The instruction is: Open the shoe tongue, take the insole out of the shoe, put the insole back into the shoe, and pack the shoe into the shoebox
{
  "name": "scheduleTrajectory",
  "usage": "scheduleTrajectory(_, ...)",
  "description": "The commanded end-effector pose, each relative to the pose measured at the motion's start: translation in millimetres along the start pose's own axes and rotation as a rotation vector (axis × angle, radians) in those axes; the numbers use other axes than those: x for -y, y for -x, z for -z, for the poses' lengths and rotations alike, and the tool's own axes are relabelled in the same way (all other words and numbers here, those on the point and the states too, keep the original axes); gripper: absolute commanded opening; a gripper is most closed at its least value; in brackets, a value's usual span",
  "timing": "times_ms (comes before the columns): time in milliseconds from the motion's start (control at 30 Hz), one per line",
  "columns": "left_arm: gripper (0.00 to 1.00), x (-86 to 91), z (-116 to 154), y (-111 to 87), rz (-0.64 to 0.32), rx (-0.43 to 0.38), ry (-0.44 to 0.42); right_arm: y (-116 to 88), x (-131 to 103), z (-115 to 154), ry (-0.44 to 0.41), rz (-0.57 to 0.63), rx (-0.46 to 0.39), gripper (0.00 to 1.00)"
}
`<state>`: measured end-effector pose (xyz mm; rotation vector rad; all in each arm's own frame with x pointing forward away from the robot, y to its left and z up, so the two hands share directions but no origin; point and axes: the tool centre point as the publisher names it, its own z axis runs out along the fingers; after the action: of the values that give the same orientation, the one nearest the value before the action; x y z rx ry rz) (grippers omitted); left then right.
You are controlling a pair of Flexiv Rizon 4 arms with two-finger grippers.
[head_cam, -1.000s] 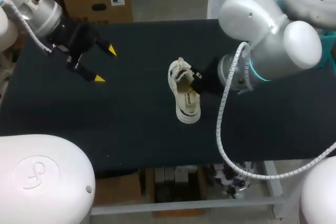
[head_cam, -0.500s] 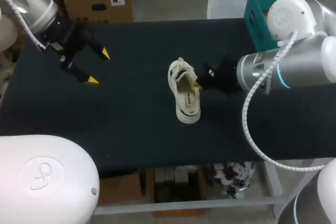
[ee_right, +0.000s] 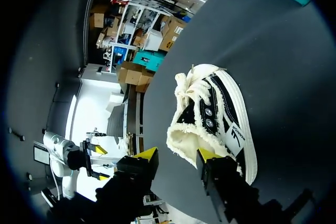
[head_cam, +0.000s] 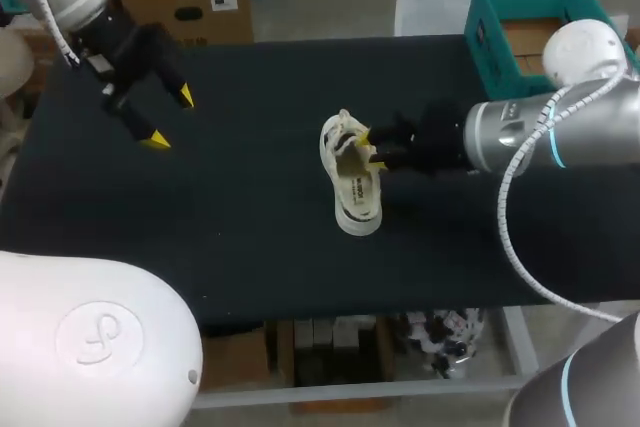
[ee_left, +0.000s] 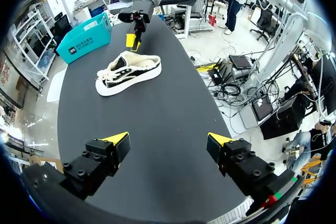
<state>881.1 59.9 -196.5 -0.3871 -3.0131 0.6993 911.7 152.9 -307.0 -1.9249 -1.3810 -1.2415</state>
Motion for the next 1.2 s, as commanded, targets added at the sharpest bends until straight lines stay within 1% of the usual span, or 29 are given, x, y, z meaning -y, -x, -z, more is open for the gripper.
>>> scheduleTrajectory(33,1.0,-3.6,-3.2,-0.1,0.0,0.001,-0.013,0.2,-3.2,-0.4,-0.36,0.004,-0.191,0.5)
scheduleTrajectory(100,1.0,-4.9,-4.4,0.5,0.0,0.001,-0.017,-0.4,-3.2,1.8,-0.31,-0.003,-0.149,0.51)
scheduleTrajectory(133,1.0,-5.1,-4.7,0.6,0.0,0.001,-0.02,-0.5,-3.3,2.1,-0.306,-0.001,-0.143,0.53)
scheduleTrajectory(167,1.0,-5.4,-4.9,0.7,0.0,0.001,-0.021,-0.6,-3.3,2.9,-0.291,-0.001,-0.125,0.57)
scheduleTrajectory(233,1.0,-6.3,-5.5,1.3,-0.001,0.0,-0.024,-0.7,-3.2,5.0,-0.272,0.005,-0.102,0.62)
scheduleTrajectory(267,1.0,-6.7,-5.7,1.6,-0.001,0.0,-0.025,-0.9,-2.8,6.4,-0.262,0.008,-0.092,0.66)
scheduleTrajectory(367,1.0,-7.1,-5.8,2.6,-0.001,-0.001,-0.027,-2.3,-1.9,10.1,-0.223,0.015,-0.057,0.72)
scheduleTrajectory(433,1.0,-6.8,-6.2,3.8,-0.003,-0.001,-0.028,-3.1,-1.9,11.6,-0.198,0.017,-0.031,0.77)
scheduleTrajectory(500,1.0,-6.3,-6.9,5.0,-0.005,-0.003,-0.029,-4.1,-2.5,13.6,-0.163,0.015,0.0,0.8)
scheduleTrajectory(533,1.0,-6.1,-7.1,5.4,-0.005,-0.005,-0.03,-4.5,-3.4,14.4,-0.158,0.015,0.003,0.81)
scheduleTrajectory(700,1.0,-4.9,-7.2,7.4,-0.008,-0.008,-0.032,-6.3,-7.2,18.7,-0.081,0.003,0.044,0.84)
scheduleTrajectory(733,1.0,-4.2,-6.9,7.9,-0.009,-0.009,-0.031,-6.9,-8.1,19.3,-0.071,0.004,0.046,0.87)
scheduleTrajectory(767,1.0,-3.5,-6.4,8.2,-0.01,-0.009,-0.03,-7.5,-8.9,20.2,-0.04,0.005,0.055,0.92)
scheduleTrajectory(833,1.0,-2.4,-4.9,8.4,-0.015,-0.01,-0.03,-9.2,-10.4,22.3,-0.003,0.013,0.051,0.99)
scheduleTrajectory(900,1.0,-2.0,-3.8,8.4,-0.016,-0.009,-0.029,-11.2,-12.0,24.8,0.061,0.021,0.06,1.0)
scheduleTrajectory(933,1.0,-1.9,-3.4,8.5,-0.017,-0.009,-0.028,-12.2,-12.5,25.9,0.107,0.024,0.07,1.0)
scheduleTrajectory(967,1.0,-2.0,-3.2,8.5,-0.018,-0.009,-0.027,-13.1,-13.1,26.8,0.121,0.029,0.066,1.0)
scheduleTrajectory(1000,1.0,-2.1,-2.7,8.7,-0.019,-0.009,-0.026,-14.4,-13.2,29.2,0.173,0.029,0.059,1.0)
scheduleTrajectory(1033,1.0,-2.4,-2.3,8.8,-0.019,-0.008,-0.027,-15.5,-13.8,30.4,0.226,0.035,0.075,1.0)
scheduleTrajectory(1067,1.0,-2.4,-2.2,8.9,-0.019,-0.008,-0.027,-16.4,-14.2,31.1,0.239,0.04,0.063,1.0)
scheduleTrajectory(1100,1.0,-2.4,-2.2,9.0,-0.019,-0.007,-0.028,-17.9,-14.2,33.7,0.302,0.036,0.053,1.0)
scheduleTrajectory(1133,1.0,-2.4,-2.2,9.3,-0.019,-0.007,-0.028,-19.2,-14.9,35.6,0.368,0.043,0.064,1.0)
scheduleTrajectory(1167,1.0,-2.2,-2.2,10.1,-0.019,-0.008,-0.028,-20.6,-15.9,37.4,0.469,0.04,0.075,1.0)
scheduleTrajectory(1200,1.0,-2.1,-2.3,10.9,-0.02,-0.008,-0.028,-22.8,-20.2,40.3,0.657,0.015,0.098,1.0)
